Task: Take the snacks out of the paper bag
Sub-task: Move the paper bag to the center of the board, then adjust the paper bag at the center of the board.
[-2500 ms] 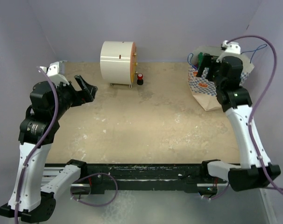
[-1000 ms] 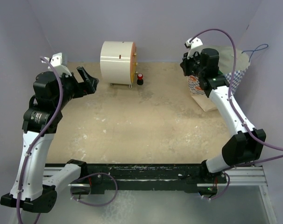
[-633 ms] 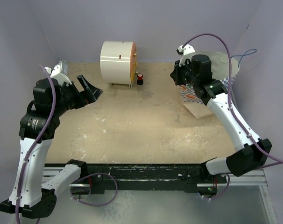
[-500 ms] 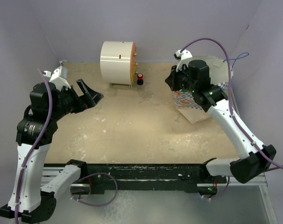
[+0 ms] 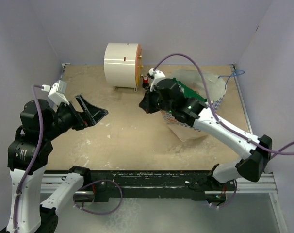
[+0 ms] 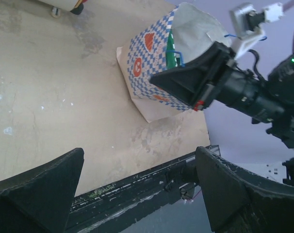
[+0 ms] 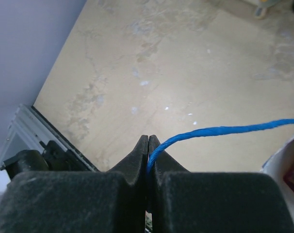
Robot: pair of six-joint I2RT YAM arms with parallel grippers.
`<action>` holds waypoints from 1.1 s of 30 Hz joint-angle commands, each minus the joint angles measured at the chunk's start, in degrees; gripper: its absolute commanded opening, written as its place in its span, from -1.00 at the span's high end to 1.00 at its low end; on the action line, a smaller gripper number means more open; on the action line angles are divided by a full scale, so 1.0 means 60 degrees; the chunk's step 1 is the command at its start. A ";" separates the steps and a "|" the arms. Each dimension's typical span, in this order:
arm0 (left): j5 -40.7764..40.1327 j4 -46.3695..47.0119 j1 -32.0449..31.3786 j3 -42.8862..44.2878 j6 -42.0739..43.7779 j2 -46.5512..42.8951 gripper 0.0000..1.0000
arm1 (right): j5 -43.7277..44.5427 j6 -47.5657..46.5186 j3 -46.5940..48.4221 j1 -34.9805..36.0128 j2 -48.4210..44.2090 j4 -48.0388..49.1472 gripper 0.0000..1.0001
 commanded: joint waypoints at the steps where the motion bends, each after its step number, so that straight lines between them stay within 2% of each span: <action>1: 0.0504 0.0109 0.0047 -0.0160 -0.0550 -0.0273 -0.98 | 0.0751 0.1306 0.1290 0.0757 0.0503 0.1261 0.96; 3: 0.0587 0.0281 0.0047 -0.0340 -0.0834 -0.0486 -0.98 | 0.1061 0.1508 0.1553 0.0808 0.0624 0.1087 0.85; 5: 0.0641 0.0325 0.0047 -0.0438 -0.0958 -0.0713 -0.98 | 0.1466 0.1577 0.1598 0.0809 0.0495 0.0746 0.66; 10: 0.0634 0.0327 0.0047 -0.0588 -0.0976 -0.1038 -0.98 | 0.1741 0.1040 0.1364 0.0801 -0.0539 -0.0383 -0.36; 12: 0.0617 0.0407 0.0047 -0.0612 -0.0980 -0.1068 -0.98 | 0.2422 0.0605 0.1442 0.0798 -0.1056 -0.1261 -0.87; 13: 0.0587 0.0422 0.0047 -0.0604 -0.0961 -0.1054 -0.98 | 0.2707 0.0291 0.1437 0.0798 -0.1349 -0.1620 -0.99; 16: 0.0533 0.0573 0.0047 -0.0611 -0.0951 -0.1004 -0.98 | 0.3742 -0.0516 0.1246 0.0798 -0.2496 -0.2481 -0.99; 20: 0.0598 0.0745 0.0056 -0.0630 -0.0873 -0.0830 -0.98 | 0.5705 -0.0340 0.1421 0.0789 -0.3651 -0.3837 -0.99; 22: 0.0644 0.0788 0.0047 -0.0627 -0.0872 -0.0695 -0.98 | 0.6387 0.0017 0.1856 0.0784 -0.3791 -0.4650 -0.99; 25: 0.0752 0.0887 0.0047 -0.0591 -0.0909 -0.0481 -0.98 | 0.6617 0.0238 0.2396 0.0785 -0.3521 -0.5386 -0.99; 28: 0.0913 0.0971 0.0047 -0.0455 -0.0947 -0.0302 -0.98 | 0.7564 0.1659 0.3151 0.0773 -0.3042 -0.6763 -0.99; 30: 0.1079 0.0824 0.0047 -0.0272 -0.0944 -0.0104 -0.98 | 0.7873 0.1728 0.3613 0.0205 -0.2746 -0.7441 -1.00; 33: 0.1140 0.0704 0.0040 -0.0239 -0.0915 -0.0050 -0.98 | 0.6922 0.1123 0.4098 -0.2001 -0.2272 -0.7612 -0.99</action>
